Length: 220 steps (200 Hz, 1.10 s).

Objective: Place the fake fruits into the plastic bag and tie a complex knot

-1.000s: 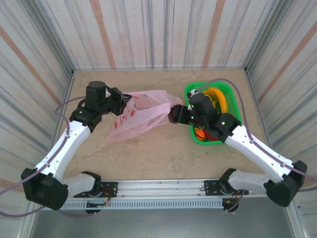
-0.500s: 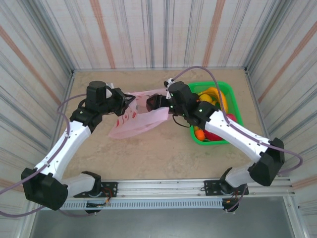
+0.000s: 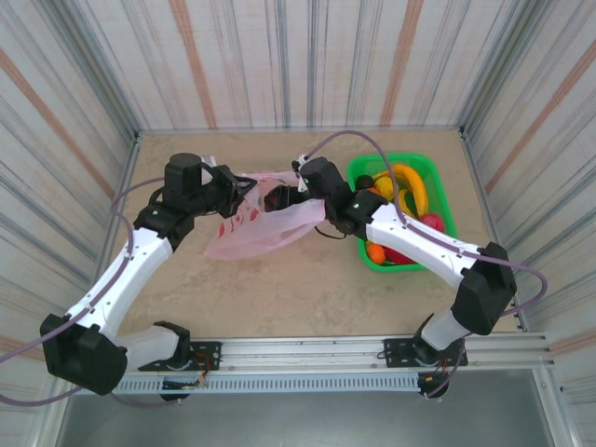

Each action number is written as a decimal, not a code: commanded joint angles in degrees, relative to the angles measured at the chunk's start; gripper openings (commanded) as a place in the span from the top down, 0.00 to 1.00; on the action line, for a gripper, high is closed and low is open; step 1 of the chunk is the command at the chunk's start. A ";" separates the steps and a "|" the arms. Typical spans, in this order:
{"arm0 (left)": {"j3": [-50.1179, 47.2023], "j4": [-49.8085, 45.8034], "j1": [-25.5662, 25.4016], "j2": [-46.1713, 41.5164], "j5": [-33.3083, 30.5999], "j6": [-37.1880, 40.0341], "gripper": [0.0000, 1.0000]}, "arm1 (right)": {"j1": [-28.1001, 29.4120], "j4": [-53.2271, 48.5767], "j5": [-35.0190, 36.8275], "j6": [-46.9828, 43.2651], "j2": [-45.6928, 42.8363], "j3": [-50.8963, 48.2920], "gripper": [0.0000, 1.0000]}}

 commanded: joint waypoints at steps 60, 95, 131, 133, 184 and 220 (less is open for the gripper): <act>0.08 0.95 -1.22 -0.51 -1.09 -0.86 1.00 | 0.41 -0.27 -0.43 -1.89 0.42 -1.02 0.11; 0.17 0.99 -1.32 -0.45 -1.16 -0.85 1.00 | 0.42 -0.60 -0.35 -2.21 0.33 -0.91 0.03; 0.18 0.86 -1.38 -0.38 -1.21 -0.83 1.00 | 0.34 -1.12 0.01 -2.57 -0.25 -0.81 0.02; 0.16 0.85 -1.34 -0.39 -1.25 -0.81 1.00 | 0.36 -1.14 0.05 -2.59 -0.21 -0.75 0.02; 0.64 0.36 -1.32 -0.40 -1.25 -0.19 1.00 | 0.34 -3.21 1.62 -3.11 -1.32 -1.08 0.03; 1.00 -0.52 -1.30 -0.30 -1.56 0.58 1.00 | 0.29 -5.08 2.36 -3.13 -2.63 -1.49 0.01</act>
